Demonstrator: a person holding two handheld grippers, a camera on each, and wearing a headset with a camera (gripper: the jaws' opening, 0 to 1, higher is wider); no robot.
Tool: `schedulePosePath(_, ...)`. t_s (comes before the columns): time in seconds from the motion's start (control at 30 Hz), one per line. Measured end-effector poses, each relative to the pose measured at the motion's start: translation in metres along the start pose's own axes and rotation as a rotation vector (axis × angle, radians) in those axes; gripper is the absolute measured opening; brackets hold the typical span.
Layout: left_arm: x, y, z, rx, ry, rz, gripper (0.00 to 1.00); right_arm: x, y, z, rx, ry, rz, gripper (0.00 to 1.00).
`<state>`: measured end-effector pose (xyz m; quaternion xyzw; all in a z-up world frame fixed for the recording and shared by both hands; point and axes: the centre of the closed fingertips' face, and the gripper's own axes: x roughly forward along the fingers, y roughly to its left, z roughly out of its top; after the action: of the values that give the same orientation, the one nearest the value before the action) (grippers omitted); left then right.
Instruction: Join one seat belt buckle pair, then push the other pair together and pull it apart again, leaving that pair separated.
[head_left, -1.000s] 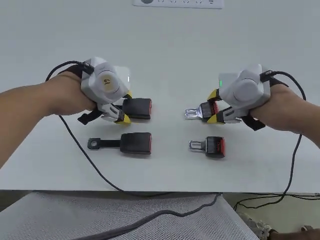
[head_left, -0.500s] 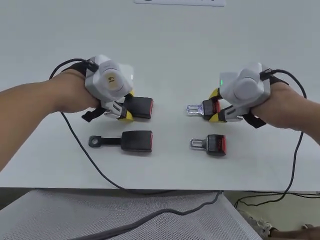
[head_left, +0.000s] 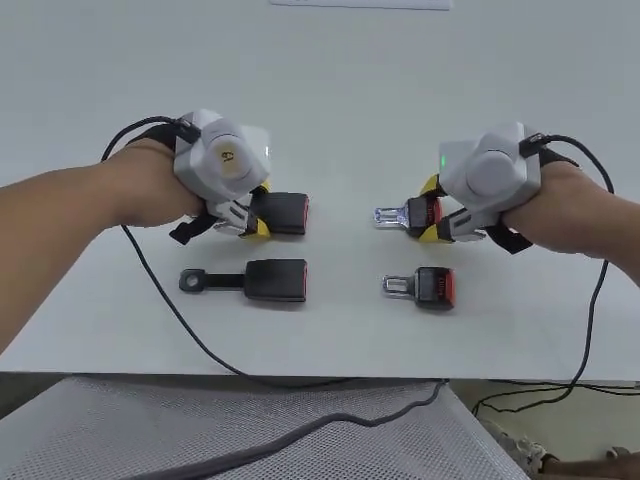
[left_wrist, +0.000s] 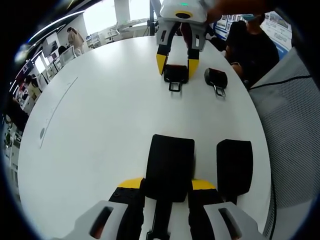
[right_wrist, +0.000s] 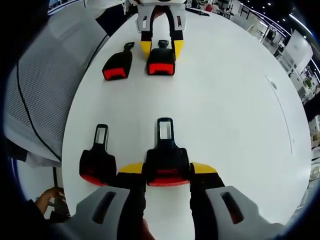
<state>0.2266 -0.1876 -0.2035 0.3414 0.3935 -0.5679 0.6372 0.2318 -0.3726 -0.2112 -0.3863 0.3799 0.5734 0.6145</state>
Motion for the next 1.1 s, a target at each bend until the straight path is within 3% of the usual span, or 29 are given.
schedulePosePath(0.47,0.003,0.003,-0.005,-0.037,0.003,0.024,0.34,0.004,0.006,0.016,0.020,-0.005,-0.007,0.32)
schedulePosePath(1.1,0.006,0.007,-0.009,-0.021,0.002,0.018,0.34,0.028,0.009,0.071,0.019,-0.041,-0.025,0.32)
